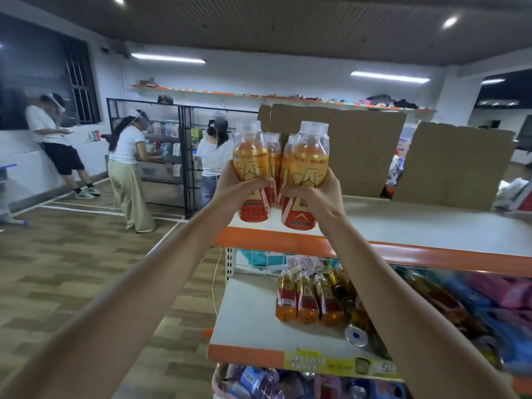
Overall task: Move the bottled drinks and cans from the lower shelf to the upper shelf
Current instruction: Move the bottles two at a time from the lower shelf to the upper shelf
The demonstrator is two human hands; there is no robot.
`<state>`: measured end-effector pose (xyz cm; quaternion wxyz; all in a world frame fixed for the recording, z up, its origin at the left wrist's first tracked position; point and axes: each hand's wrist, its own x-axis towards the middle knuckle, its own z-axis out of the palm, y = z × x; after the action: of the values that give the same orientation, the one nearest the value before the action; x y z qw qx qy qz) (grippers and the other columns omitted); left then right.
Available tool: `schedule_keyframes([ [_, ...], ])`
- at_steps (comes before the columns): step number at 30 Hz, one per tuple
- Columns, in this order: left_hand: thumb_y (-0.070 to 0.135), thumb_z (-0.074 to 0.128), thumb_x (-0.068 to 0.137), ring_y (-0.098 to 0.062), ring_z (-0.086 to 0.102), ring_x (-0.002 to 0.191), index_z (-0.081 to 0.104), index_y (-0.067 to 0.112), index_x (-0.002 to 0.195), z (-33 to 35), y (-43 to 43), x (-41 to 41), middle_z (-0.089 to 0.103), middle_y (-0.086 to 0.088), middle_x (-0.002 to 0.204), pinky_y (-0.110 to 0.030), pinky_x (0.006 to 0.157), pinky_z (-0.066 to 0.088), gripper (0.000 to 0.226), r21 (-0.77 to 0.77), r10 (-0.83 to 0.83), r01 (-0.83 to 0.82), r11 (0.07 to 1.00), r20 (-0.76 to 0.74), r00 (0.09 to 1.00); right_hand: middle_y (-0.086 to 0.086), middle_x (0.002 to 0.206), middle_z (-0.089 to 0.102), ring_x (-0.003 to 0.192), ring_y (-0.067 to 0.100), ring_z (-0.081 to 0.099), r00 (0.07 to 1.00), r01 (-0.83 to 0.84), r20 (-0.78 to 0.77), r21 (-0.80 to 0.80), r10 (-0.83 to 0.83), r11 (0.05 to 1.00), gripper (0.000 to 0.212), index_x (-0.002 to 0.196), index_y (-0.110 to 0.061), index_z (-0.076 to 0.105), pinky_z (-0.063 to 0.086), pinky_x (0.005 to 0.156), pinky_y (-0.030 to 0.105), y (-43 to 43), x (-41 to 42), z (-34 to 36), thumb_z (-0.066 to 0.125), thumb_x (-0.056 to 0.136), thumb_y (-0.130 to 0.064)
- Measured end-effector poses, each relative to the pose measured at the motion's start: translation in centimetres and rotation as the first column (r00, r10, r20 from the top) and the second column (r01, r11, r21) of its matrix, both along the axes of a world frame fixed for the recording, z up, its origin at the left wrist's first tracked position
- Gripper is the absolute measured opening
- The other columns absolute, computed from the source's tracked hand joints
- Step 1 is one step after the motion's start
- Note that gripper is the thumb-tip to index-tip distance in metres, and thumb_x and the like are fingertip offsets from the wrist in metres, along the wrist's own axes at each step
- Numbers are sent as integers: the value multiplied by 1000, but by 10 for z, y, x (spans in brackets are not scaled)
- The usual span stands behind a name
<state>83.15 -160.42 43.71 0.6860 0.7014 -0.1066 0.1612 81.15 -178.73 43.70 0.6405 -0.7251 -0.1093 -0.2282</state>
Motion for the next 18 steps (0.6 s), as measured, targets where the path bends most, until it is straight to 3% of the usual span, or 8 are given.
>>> schedule_keyframes([
  [4, 19, 87, 64, -16, 69, 94, 54, 18, 118, -2, -8, 26, 70, -1, 104, -32, 79, 55, 64, 13, 25, -25, 1000, -24, 999, 3, 96, 74, 81, 19, 73, 999, -16, -42, -40, 14, 999, 74, 113, -13, 60, 62, 70, 37, -8, 28, -4, 88, 45, -24],
  [8, 27, 89, 57, -16, 70, 95, 53, 19, 119, -11, -14, 51, 70, -2, 105, -31, 80, 56, 72, 59, 24, -22, 998, -22, 999, 4, 93, 75, 77, 20, 74, 993, -57, -102, -25, 54, 998, 62, 108, -12, 61, 62, 70, 40, -13, 56, -15, 89, 52, -11],
  [12, 22, 88, 65, -11, 68, 95, 51, 19, 121, -21, -17, 68, 69, 1, 106, -22, 74, 52, 68, 57, 40, -37, 998, -50, 998, 5, 98, 74, 84, 21, 73, 986, -65, -156, 11, 66, 998, 71, 110, -13, 60, 62, 75, 43, -7, 76, -27, 88, 45, -20],
  [18, 33, 89, 53, -12, 69, 97, 53, 24, 118, -23, -12, 91, 71, 4, 105, -36, 87, 56, 74, 103, 51, -45, 994, -55, 997, 7, 102, 72, 88, 20, 72, 992, -60, -109, 13, 61, 998, 62, 113, -9, 58, 61, 77, 37, -2, 91, -24, 89, 59, -3],
])
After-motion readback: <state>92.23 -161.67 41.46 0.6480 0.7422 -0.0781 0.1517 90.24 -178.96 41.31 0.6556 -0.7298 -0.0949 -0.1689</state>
